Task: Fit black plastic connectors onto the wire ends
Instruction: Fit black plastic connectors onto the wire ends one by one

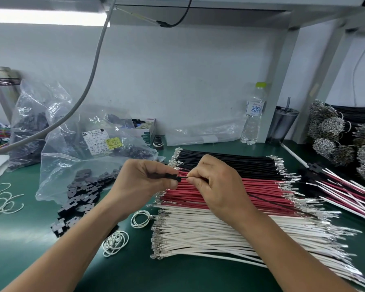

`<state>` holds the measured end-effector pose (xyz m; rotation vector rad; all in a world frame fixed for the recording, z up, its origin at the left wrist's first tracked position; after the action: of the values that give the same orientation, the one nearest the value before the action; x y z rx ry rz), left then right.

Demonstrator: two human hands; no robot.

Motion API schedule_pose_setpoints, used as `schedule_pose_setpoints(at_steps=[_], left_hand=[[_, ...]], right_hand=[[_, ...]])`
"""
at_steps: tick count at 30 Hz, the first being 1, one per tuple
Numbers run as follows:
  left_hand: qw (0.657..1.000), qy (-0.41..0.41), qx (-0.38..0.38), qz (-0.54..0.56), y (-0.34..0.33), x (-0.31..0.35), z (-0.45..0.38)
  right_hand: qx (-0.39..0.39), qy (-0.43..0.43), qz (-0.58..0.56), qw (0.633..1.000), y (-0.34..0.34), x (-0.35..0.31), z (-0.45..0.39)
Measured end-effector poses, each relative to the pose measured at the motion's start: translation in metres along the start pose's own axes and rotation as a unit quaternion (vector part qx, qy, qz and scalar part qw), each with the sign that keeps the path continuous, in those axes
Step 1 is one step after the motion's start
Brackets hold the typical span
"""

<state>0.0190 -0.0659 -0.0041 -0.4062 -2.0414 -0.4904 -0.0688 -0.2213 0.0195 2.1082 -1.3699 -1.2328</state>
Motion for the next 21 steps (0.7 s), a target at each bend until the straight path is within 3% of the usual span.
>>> schedule_pose_setpoints(at_steps=[9, 14, 16, 18, 21], left_hand=[[1.000, -0.011, -0.003, 0.023, -0.004, 0.004, 0.000], [0.999, -0.001, 0.032, -0.003, -0.002, -0.002, -0.003], [0.998, 0.009, 0.066, -0.008, 0.007, -0.006, -0.003], [0.996, 0.017, 0.087, -0.009, 0.012, -0.008, -0.003], [0.996, 0.020, 0.086, -0.018, 0.008, -0.010, -0.002]], right_hand=[[0.008, 0.015, 0.016, 1.000, 0.004, -0.001, -0.001], [0.073, 0.027, 0.093, 0.993, 0.025, -0.003, 0.000], [0.027, 0.026, 0.102, 0.994, 0.019, 0.000, 0.003], [-0.080, -0.006, 0.124, 0.989, -0.001, 0.006, 0.006], [-0.172, -0.062, 0.132, 0.974, -0.022, 0.015, 0.009]])
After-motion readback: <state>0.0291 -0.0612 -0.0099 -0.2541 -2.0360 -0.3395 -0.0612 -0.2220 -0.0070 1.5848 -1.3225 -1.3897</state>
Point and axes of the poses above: each hand's wrist, its own z-axis away from the middle knuckle, its own y-axis out of the back of the hand, x = y × z, the point moved 7 cm from there along -z, towards the middle knuckle, and after that the axes turned 11 degrees about -y, right-handed, at the moved point
